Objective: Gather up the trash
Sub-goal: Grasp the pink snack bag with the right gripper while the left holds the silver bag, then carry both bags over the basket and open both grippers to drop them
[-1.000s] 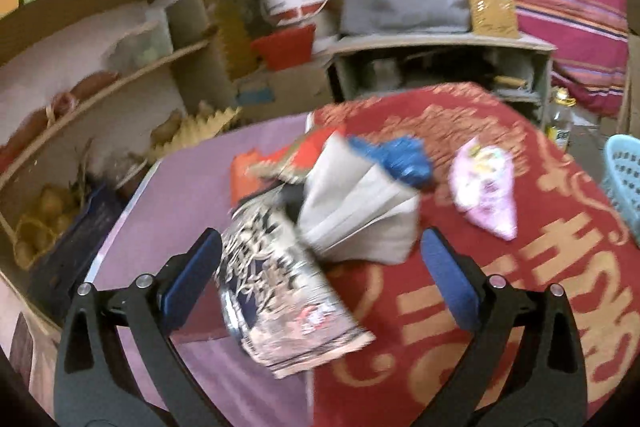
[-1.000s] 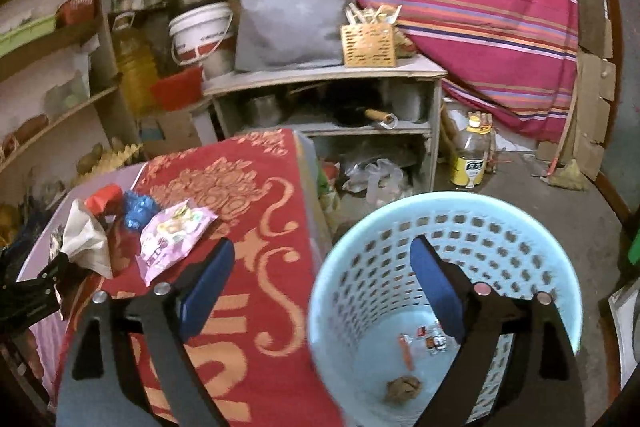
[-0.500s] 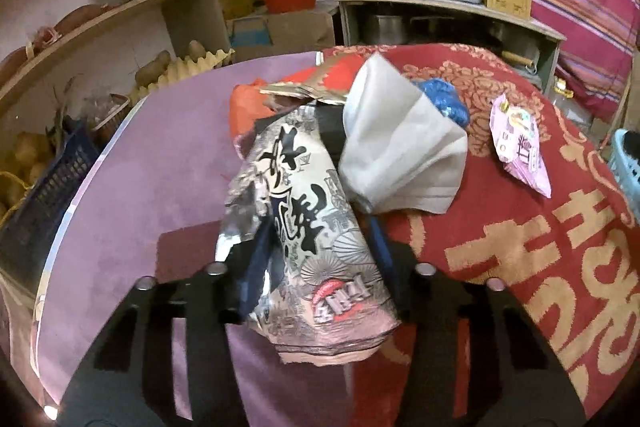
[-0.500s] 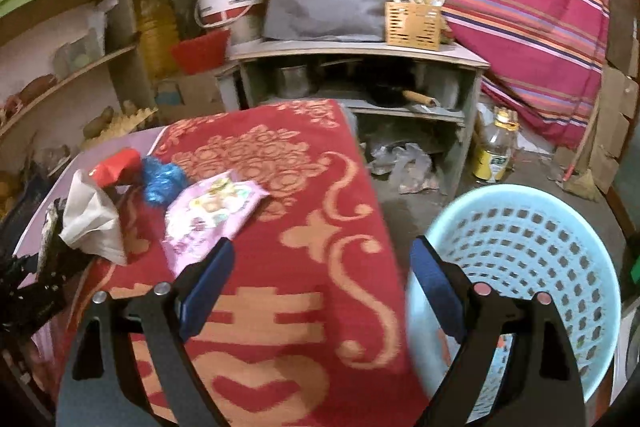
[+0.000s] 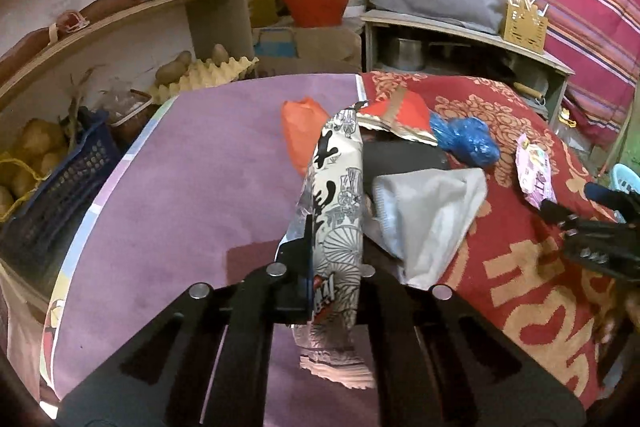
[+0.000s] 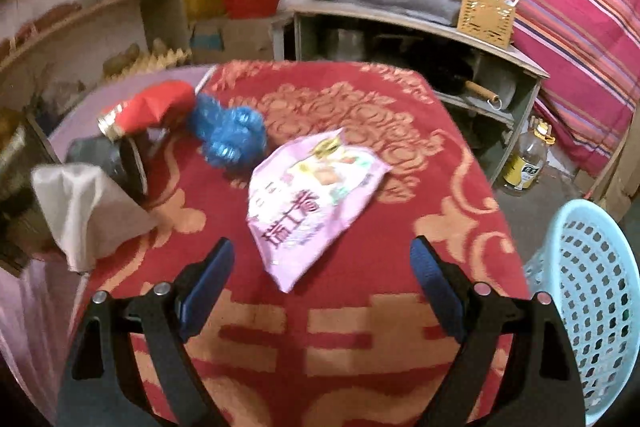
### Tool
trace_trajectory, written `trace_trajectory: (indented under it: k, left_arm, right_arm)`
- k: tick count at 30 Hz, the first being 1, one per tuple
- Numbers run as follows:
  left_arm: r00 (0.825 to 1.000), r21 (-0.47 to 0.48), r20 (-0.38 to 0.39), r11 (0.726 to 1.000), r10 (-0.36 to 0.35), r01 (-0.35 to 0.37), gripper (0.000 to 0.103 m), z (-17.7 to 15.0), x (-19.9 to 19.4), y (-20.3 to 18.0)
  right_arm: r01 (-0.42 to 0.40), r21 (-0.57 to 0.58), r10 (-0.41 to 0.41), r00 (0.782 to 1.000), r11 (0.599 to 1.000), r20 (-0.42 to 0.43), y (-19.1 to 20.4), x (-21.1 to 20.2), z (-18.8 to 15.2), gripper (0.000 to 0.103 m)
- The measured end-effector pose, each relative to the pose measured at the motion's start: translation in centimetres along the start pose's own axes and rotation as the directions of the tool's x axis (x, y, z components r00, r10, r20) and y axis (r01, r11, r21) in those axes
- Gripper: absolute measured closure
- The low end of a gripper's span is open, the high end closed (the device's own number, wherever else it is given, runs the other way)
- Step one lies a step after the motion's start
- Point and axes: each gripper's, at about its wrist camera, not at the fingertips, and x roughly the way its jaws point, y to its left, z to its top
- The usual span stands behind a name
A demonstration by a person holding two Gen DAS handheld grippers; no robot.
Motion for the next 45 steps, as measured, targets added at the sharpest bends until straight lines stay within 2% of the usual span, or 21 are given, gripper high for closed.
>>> trace_trajectory:
  k: [4,5,8,10,15,25,30,36,45]
  left_arm:
    - [1.0,-0.015,-0.016,1.0,-0.01,0.01,0.1,0.1,0.6,0.5]
    - [1.0,-0.013,-0.017,1.0,-0.011,0.01,0.1,0.1,0.7,0.6]
    - [1.0,-0.005,-0.015,1.0,-0.011,0.011,0.1,0.1,0.7,0.6]
    - [1.0,-0.004,-0.015,1.0,-0.012,0.012,0.1,0.1,0.8,0.6]
    - [1.0,-0.007,-0.012,1.0,-0.007,0.007,0.1,0.1,0.8,0.7]
    - [1.0,-0.005,0.019,1.0,-0.004,0.004,0.1,0.4,0.1,0.3]
    - [0.999,0.001,0.05,1.0,-0.017,0.017,0.1,0.9,-1.1,-0.7]
    - [0.995,0.038,0.09,0.998,-0.052,0.049,0.1,2.2,-2.5,-4.1]
    - [0.983,0.117,0.138,0.987,-0.123,0.107,0.1,4.0,-4.5,-10.9]
  right_arm:
    - [0.041,-0.04,-0.042,0.999,0.998,-0.034,1.4,1.4,0.4,0.017]
    - [0.043,-0.044,-0.045,0.998,0.998,-0.039,1.5,1.6,0.5,0.021]
    - [0.014,-0.035,-0.017,0.997,0.999,-0.074,1.5,2.4,0.8,0.045]
    - [-0.024,-0.002,0.023,0.996,1.0,-0.088,0.8,2.7,0.9,0.047]
    - [-0.067,0.031,0.069,0.995,0.997,-0.073,-0.4,2.5,1.0,0.063]
    - [-0.109,0.028,0.109,0.994,0.994,0.018,-2.1,-0.5,1.3,0.067]
    - [-0.094,0.026,0.092,0.994,0.995,0.061,-3.6,-2.7,1.2,0.067]
    - [-0.066,0.072,0.059,0.994,0.995,0.096,-7.3,-4.9,0.8,0.067]
    - [0.003,0.16,-0.026,0.99,0.987,0.141,-15.0,-7.9,-0.9,0.067]
